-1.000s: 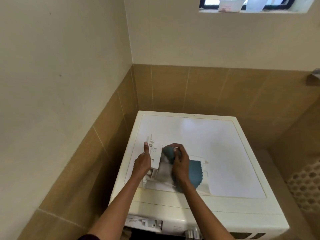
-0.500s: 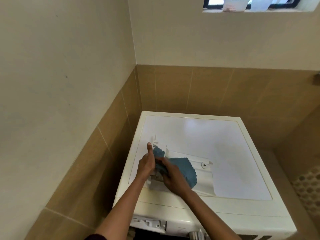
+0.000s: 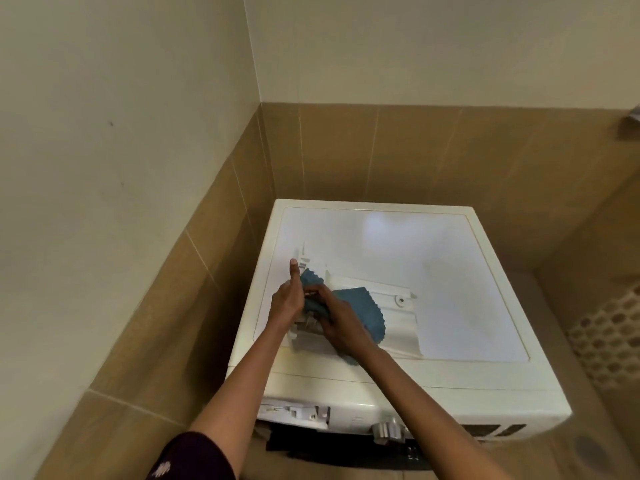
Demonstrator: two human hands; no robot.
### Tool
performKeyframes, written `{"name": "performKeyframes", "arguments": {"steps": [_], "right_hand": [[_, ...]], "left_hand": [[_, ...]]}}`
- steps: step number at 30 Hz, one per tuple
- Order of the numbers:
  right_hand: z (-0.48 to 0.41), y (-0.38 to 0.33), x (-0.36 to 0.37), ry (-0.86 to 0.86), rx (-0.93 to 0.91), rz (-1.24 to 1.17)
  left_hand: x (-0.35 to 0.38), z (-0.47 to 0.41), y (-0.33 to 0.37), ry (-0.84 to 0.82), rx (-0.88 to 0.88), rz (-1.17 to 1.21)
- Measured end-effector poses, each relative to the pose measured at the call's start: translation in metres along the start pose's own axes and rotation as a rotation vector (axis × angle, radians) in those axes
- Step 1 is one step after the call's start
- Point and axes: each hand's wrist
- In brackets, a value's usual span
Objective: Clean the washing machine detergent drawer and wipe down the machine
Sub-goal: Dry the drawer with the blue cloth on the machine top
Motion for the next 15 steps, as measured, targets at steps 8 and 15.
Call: {"name": "performKeyframes", "arguments": {"steps": [8, 15], "right_hand": [[-0.059, -0.01, -0.011, 0.156, 0.105, 0.062], [-0.066, 0.01, -0.028, 0.186, 0.244, -0.059]], "left_hand": [[0.002, -0.001, -0.001, 0.005, 0.011, -0.108], [-0.001, -0.007, -0.008, -0.031, 0.113, -0.163]]}}
Point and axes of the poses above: each hand's wrist, its own z-axis away from the middle knuckle, its own x-axis out of the palm, y = z × x, and after that the axes turned 9 degrees about x, right-handed
